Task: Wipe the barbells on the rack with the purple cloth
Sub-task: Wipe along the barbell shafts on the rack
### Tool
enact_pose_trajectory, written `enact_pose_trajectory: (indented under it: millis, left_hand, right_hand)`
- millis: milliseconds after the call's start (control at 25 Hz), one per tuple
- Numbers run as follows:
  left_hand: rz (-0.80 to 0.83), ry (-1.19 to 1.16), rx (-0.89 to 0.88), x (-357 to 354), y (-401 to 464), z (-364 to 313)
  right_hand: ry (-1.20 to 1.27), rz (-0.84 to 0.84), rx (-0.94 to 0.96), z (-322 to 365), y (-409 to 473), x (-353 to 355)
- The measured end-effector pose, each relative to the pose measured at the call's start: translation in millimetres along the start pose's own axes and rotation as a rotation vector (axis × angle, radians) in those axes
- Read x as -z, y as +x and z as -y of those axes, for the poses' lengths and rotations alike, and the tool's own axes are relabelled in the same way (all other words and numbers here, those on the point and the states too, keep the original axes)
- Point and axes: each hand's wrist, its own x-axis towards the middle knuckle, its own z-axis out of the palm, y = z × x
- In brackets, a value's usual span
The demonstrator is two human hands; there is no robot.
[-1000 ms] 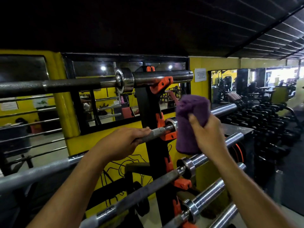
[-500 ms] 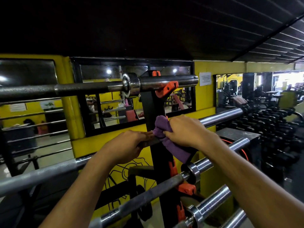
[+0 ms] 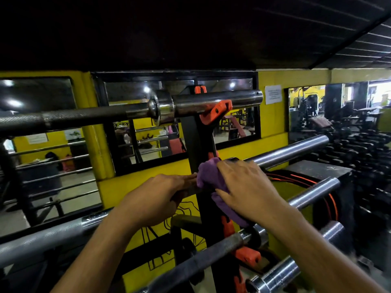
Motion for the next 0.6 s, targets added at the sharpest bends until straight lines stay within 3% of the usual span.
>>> enact_pose_trajectory:
  millis: [120, 360, 440, 520, 600]
  left_hand:
    - [-0.013, 0.041, 0.008, 1.4, -2.0, -2.7]
    - [0.049, 0.065, -0.096, 6.1, -7.5, 4.3]
    - [0.052, 0.081, -0.127, 19.2, -26.7, 14.5]
    - [0.01, 0.074, -0.153, 37.6, -57.5, 26.4]
    - [-0.006, 0.069, -0.163, 55.8, -96.0, 44.9]
  right_hand:
    - [0.041, 0.0, -0.1, 5.1, 5.7, 7.6]
    - [0.006, 0.289, -0.138, -2.8, 39.0, 40.7]
    - [0.124, 0.3, -0.186, -9.5, 41.5, 42.0]
    - [0.335, 0.089, -0.241, -11.7, 33.7, 37.7]
    - [0.597, -0.266, -0.352, 1.7, 21.6, 31.8]
